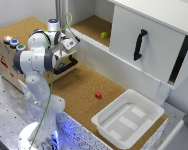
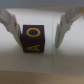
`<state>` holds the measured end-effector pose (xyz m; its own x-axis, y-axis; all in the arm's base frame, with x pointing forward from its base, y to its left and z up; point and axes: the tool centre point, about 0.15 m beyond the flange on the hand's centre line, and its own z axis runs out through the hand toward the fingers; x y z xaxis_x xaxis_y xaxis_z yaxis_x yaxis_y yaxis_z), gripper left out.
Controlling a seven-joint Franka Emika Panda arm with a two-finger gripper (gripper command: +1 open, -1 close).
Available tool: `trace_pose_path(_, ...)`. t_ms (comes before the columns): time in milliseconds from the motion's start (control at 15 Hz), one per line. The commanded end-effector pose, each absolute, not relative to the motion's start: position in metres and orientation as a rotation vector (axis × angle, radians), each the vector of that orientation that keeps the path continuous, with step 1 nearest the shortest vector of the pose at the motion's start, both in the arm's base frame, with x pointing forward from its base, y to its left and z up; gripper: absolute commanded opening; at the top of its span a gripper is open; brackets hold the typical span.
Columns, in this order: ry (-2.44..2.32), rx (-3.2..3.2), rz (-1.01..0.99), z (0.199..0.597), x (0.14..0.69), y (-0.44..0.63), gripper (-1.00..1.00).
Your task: Go towards the purple block and lift it
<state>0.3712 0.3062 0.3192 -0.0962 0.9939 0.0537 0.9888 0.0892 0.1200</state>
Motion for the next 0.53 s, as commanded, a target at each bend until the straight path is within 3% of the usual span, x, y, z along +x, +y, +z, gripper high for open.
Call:
trace_pose_path(0, 2.286, 2.047, 0.238, 0.323, 0.374, 0.302, -1.00)
trace_pose_path(467, 2.115, 2.221, 0.250, 0.369, 0.411, 0.316, -1.00)
